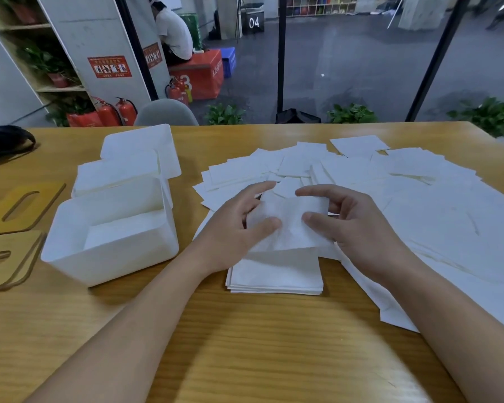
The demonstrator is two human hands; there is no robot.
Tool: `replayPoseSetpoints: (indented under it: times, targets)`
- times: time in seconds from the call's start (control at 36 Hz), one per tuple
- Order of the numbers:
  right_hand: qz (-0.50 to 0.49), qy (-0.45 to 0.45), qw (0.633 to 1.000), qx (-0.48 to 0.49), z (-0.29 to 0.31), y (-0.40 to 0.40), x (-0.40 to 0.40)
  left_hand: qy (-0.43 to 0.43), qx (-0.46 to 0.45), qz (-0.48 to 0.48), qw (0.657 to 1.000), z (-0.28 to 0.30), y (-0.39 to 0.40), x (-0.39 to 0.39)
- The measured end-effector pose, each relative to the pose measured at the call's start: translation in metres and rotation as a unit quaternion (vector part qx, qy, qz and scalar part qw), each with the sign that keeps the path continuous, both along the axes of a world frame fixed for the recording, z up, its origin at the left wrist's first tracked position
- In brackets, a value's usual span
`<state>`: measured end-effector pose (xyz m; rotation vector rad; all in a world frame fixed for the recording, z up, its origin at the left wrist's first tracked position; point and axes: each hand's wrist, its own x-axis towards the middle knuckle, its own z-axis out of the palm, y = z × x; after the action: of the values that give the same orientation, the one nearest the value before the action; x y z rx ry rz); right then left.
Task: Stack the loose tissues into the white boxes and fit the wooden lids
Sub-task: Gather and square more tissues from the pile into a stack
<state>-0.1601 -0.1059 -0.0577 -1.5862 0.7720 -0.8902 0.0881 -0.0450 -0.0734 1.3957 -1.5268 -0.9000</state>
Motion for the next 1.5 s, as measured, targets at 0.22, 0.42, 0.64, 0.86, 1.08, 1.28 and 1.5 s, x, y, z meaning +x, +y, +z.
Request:
replayPoseSetpoints:
  times: [0.22, 0.42, 0.64, 0.86, 1.08, 1.28, 1.5]
  targets:
    - [-0.030, 0.165, 0.983, -0.073, -0.011, -0.007, 0.000, -0.007, 0.056, -0.051, 0.997, 0.014, 0.004, 0.020]
    - [-0.003, 0.267, 0.954, -0.138, -0.020, -0.006, 0.002, -0.136, 0.083, -0.063, 0.985, 0.016, 0.006, 0.029]
    - [0.006, 0.319, 0.932, -0.171, -0.024, -0.005, 0.001, -0.207, 0.101, -0.057, 0.971, 0.014, 0.006, 0.028]
    - [-0.009, 0.297, 0.934, -0.200, -0.021, -0.002, 0.004, -0.295, -0.016, 0.114, 0.948, -0.003, -0.002, 0.028]
    - [0.005, 0.296, 0.931, -0.212, -0.025, 0.000, 0.006, -0.361, -0.013, 0.150, 0.920, -0.008, -0.005, 0.026]
    - [-0.015, 0.284, 0.936, -0.208, -0.028, -0.001, 0.007, -0.415, -0.029, 0.147, 0.898, -0.001, -0.003, 0.022]
    - [-0.058, 0.192, 0.968, -0.148, -0.019, -0.003, 0.010, -0.249, -0.131, 0.067, 0.957, 0.002, 0.001, 0.005]
